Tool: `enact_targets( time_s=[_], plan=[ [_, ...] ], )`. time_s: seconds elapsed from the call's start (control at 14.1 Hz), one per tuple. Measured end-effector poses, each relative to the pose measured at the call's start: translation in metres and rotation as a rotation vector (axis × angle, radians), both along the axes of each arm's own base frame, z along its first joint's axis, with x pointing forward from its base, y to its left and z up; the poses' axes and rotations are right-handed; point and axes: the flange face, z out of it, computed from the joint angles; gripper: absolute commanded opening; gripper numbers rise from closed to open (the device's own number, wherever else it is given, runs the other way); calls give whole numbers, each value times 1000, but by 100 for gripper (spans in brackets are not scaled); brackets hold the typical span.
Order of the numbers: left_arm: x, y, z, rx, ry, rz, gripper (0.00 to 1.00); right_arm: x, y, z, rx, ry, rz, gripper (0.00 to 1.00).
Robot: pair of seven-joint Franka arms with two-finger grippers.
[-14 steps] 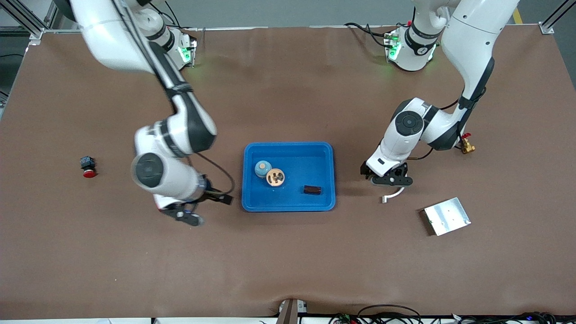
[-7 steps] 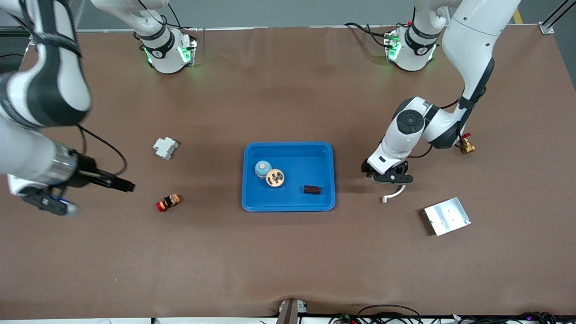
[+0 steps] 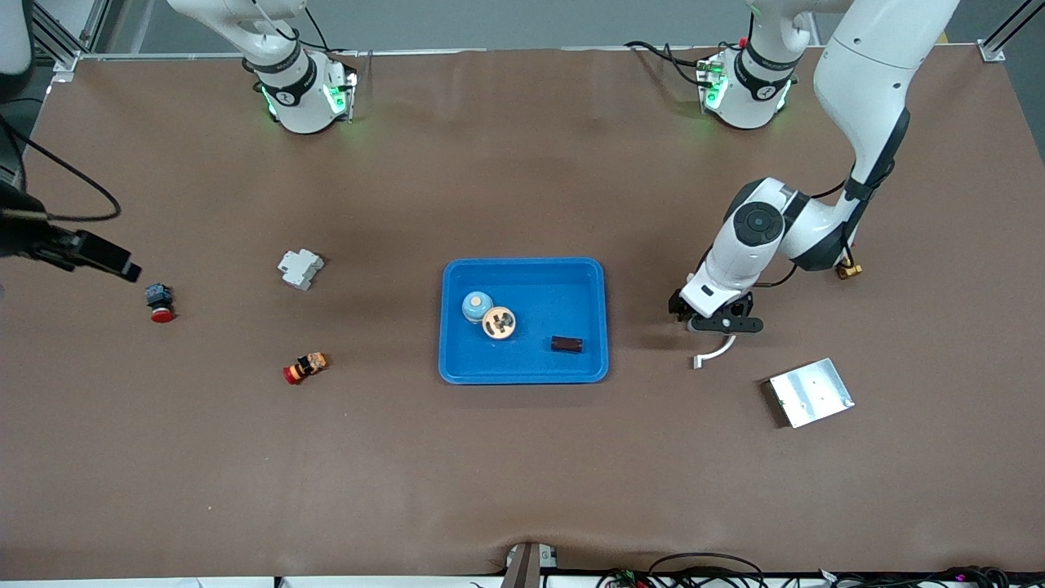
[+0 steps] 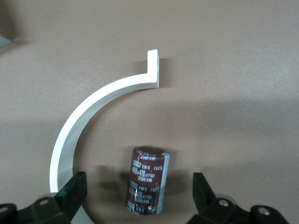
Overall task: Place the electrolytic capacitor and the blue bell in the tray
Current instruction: 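Grasp the second capacitor with the left gripper while the right gripper withdraws, then carry the capacitor over the tray with the left gripper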
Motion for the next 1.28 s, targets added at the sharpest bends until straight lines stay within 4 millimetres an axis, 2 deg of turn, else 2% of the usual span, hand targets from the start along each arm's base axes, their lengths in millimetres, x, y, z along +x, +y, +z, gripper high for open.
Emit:
enact_targets(
  time_s=[0.07, 0.14, 0.21, 0.28, 0.35, 0.78, 0.92, 1.28],
  plan=[
    [-1, 0, -1, 0, 2, -1, 78, -7, -6, 10, -9, -7, -1, 100],
    [-1, 0, -1, 0, 2, -1, 64, -13, -14, 17, -15, -13, 9, 100],
    [-2, 0, -1, -1, 2, -1, 39, -18, -21, 22, -18, -11, 23, 100],
    [-2, 0, -1, -1, 2, -1, 7, -21, -27, 22, -18, -4, 32, 100],
    [-2, 0, -1, -1, 2, -1, 0, -22, -29, 20, -21, 8, 36, 100],
    [-1, -1, 0, -7, -5, 2, 0, -23, -27, 10, -52, 44, 53, 100],
    [2, -3, 3, -20, -18, 58, 0, -23, -25, 10, -52, 44, 57, 100],
    [12, -26, 21, -76, -61, 210, 0, -24, -25, 9, -51, 53, 57, 100]
  ],
)
